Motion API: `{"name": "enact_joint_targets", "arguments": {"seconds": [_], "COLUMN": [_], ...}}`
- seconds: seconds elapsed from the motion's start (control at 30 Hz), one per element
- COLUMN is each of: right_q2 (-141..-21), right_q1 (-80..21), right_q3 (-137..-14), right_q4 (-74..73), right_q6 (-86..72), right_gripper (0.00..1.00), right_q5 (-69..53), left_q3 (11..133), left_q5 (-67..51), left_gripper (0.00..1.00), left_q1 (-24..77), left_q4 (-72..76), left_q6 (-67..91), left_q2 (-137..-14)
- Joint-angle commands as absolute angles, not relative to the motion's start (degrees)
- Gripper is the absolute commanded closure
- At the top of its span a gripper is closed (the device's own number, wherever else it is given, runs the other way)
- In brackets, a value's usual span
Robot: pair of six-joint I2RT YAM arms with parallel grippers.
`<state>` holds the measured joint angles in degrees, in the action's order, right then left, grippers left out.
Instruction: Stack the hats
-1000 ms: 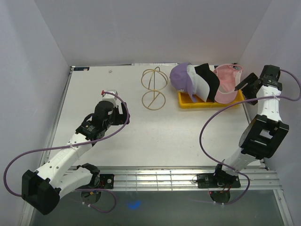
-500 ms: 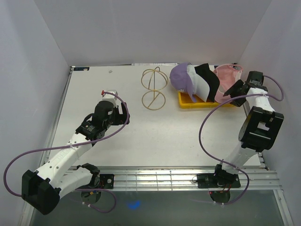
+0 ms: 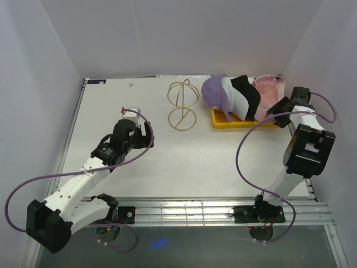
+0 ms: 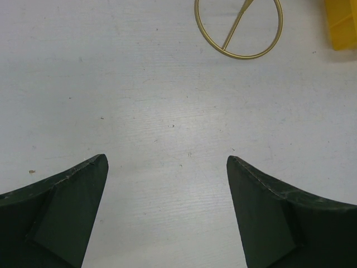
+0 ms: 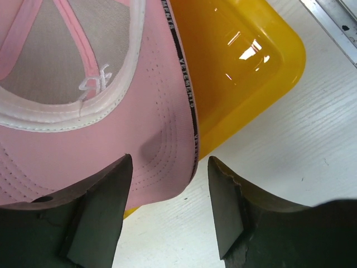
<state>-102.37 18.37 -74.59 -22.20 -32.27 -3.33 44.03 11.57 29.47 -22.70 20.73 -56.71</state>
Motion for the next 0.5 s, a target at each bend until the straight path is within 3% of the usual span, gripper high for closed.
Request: {"name": "enact_joint_targets", "arguments": {"seconds": [0.0,0.3,0.47], "right_q2": [-100.81,-100.37,-100.81], "right_q1": [18.55,18.54,18.54], "right_q3": [-73.48,-72.07,-72.6], "right_q4": [-19.07,-16.52,-16.79], "right_q6": [-33.22,-34.19,-34.01], "right_gripper": [0.38,0.39,0.52], "right_q5": [-1.41,-1.41,-1.14], "left_q3": [46.14,46.23,46.23], "left_q5": [11.6,11.87,11.87], "left_gripper": [0.02,0.02,0.02], "left_q1": [29.53,29.53,29.53], "left_q4": [-23.12,-23.12,-23.12], "left_q6": [20.13,20.04,19.95], "left_q2": [-56.6,-57.22,-57.57]}}
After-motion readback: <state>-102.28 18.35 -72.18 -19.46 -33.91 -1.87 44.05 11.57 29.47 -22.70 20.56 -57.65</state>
